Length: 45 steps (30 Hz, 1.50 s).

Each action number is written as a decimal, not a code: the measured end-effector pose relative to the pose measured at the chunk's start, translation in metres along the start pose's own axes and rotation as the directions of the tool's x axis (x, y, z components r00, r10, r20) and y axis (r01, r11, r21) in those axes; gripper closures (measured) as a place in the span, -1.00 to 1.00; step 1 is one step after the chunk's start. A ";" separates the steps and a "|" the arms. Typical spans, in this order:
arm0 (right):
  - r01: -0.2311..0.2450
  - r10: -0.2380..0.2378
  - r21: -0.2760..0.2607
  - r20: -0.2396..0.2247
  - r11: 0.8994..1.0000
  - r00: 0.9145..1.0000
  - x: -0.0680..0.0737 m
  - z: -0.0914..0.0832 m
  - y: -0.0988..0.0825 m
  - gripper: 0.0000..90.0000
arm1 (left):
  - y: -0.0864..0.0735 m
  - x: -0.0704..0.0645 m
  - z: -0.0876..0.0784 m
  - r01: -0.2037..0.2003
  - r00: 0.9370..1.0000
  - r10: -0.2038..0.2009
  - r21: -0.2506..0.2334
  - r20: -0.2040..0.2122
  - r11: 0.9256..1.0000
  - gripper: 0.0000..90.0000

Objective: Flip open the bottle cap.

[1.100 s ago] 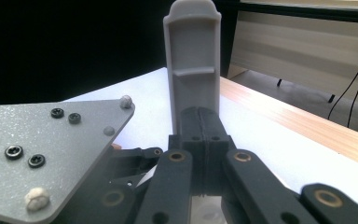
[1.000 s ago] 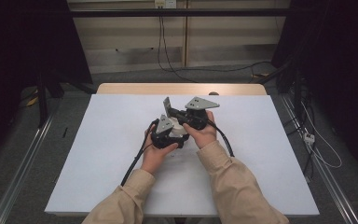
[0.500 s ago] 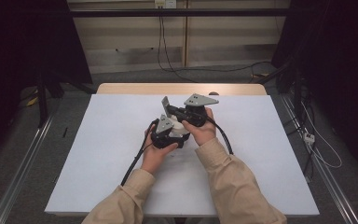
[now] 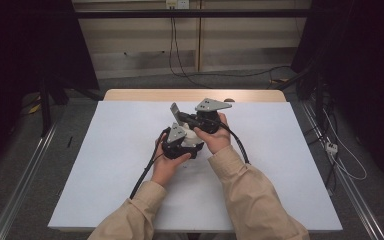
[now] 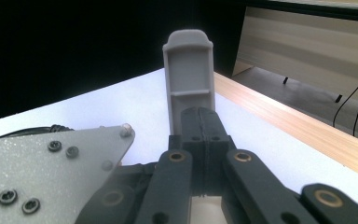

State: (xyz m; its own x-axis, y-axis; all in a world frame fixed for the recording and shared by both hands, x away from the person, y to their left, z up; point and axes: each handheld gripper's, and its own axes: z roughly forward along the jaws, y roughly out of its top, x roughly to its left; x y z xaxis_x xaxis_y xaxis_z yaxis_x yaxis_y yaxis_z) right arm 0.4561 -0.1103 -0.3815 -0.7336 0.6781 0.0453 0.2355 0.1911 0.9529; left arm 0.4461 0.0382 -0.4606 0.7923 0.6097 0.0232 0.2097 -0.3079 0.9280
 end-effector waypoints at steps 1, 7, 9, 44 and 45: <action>0.001 -0.001 0.001 -0.001 1.000 1.000 0.000 0.000 0.000 1.00 | 0.000 0.000 0.000 0.000 1.000 0.000 0.000 0.000 1.000 -0.58; -0.009 0.009 0.011 -0.016 1.000 1.000 -0.001 0.003 0.003 1.00 | 0.000 0.000 0.000 0.000 1.000 0.000 0.001 0.000 1.000 -0.58; -0.007 0.008 0.015 -0.019 1.000 1.000 -0.001 0.003 0.004 1.00 | 0.000 0.000 0.000 0.000 1.000 0.000 0.001 0.000 1.000 -0.58; 0.006 -0.004 0.070 -0.032 0.998 0.999 0.002 0.017 0.004 1.00 | 0.000 -0.001 0.000 -0.009 1.000 0.009 0.006 -0.014 1.000 -0.59; 0.007 -0.004 0.071 -0.033 0.997 0.999 0.001 0.018 0.004 1.00 | 0.000 0.000 0.000 -0.010 1.000 0.010 0.006 0.003 1.000 -0.58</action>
State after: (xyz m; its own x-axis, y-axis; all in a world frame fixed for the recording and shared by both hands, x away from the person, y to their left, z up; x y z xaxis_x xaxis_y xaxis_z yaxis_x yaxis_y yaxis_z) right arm 0.4675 -0.0957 -0.3827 -0.7553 0.6534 0.0510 0.2751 0.2454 0.9296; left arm 0.4464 0.0381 -0.4604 0.7963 0.6041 0.0316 0.2049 -0.3185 0.9255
